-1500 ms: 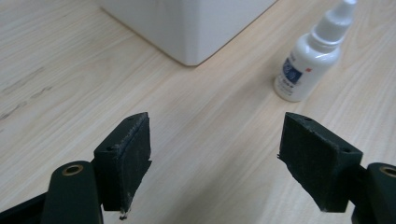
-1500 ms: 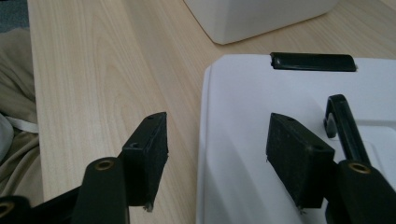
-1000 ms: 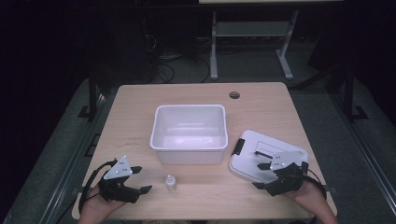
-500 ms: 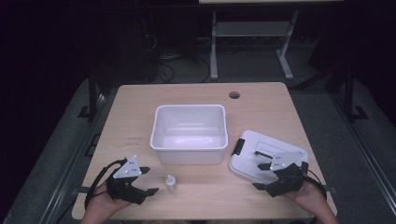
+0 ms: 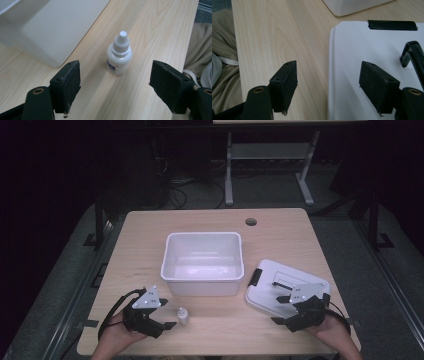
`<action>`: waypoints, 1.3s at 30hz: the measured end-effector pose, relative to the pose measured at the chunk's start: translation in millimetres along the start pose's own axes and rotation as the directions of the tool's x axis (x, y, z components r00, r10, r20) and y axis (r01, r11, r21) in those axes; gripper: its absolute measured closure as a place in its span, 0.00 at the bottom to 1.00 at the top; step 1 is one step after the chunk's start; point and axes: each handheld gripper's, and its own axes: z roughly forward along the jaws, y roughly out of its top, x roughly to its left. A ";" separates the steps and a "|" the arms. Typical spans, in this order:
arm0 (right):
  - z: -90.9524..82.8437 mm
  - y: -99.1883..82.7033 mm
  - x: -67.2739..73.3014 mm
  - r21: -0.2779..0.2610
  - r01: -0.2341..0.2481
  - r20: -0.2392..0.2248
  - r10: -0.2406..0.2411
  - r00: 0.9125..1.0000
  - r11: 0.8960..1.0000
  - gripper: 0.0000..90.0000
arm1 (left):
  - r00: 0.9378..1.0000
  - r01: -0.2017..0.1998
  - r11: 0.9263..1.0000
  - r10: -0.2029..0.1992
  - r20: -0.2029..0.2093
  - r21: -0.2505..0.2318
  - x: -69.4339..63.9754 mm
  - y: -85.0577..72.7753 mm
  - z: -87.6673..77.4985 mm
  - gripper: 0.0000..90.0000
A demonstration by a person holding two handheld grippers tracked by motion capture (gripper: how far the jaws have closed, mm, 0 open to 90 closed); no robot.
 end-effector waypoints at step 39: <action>-4.4 1.7 0.4 -0.005 0.012 0.010 -0.012 1.000 1.000 0.33 | 0.994 -0.069 0.992 0.059 0.095 0.104 2.2 23.5 32.1 0.45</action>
